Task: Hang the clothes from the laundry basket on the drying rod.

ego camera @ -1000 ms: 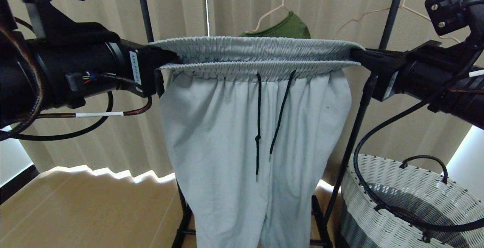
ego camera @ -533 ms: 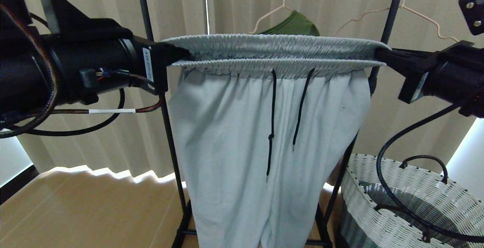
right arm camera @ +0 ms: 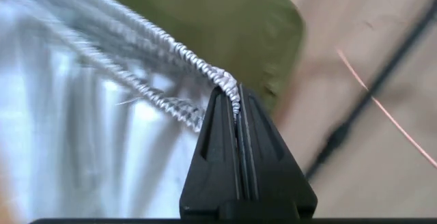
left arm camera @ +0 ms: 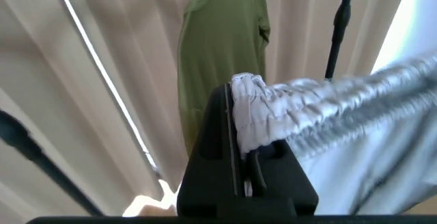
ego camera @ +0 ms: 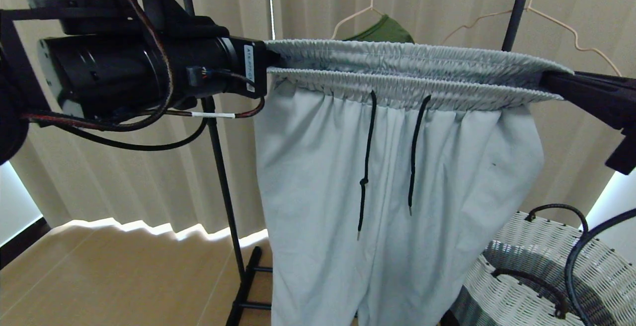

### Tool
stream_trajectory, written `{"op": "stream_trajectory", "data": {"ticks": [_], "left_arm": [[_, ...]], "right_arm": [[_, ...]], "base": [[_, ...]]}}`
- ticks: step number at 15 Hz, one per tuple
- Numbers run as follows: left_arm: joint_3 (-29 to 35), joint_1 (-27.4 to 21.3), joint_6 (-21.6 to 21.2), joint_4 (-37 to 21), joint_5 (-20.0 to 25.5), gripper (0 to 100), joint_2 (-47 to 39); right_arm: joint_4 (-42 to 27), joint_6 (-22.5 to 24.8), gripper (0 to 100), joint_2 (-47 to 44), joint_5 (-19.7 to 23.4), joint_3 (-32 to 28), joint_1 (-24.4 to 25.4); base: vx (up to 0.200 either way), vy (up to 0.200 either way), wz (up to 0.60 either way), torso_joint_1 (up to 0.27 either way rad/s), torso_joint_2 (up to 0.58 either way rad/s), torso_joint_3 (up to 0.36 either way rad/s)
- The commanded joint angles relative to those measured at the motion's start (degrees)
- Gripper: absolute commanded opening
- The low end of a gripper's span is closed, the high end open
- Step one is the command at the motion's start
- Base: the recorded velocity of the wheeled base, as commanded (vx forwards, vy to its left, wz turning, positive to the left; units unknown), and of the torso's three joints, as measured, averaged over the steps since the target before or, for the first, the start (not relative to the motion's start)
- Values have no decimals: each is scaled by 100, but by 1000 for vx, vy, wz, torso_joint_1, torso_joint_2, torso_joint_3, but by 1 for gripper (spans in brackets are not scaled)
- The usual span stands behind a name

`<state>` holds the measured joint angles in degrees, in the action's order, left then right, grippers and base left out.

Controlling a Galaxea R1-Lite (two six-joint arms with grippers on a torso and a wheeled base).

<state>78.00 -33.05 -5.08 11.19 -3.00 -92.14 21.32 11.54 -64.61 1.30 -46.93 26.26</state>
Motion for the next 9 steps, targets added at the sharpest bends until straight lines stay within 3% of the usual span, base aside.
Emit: {"op": "stream_trajectory", "data": {"ticks": [1, 7, 9], "left_arm": [[93, 9, 16, -3, 1, 0, -217], [-12, 9, 25, -12, -8, 0, -138], [-294, 9, 25, -29, 1, 0, 258]], "right_arm": [[-67, 6, 0, 335, 10, 114, 327], [-58, 6, 0, 133, -16, 88, 275], [48, -12, 0, -219, -16, 35, -95]], "base": [[0, 0, 0, 0, 0, 0], [0, 0, 0, 0, 0, 0], [0, 0, 0, 0, 0, 0]]}}
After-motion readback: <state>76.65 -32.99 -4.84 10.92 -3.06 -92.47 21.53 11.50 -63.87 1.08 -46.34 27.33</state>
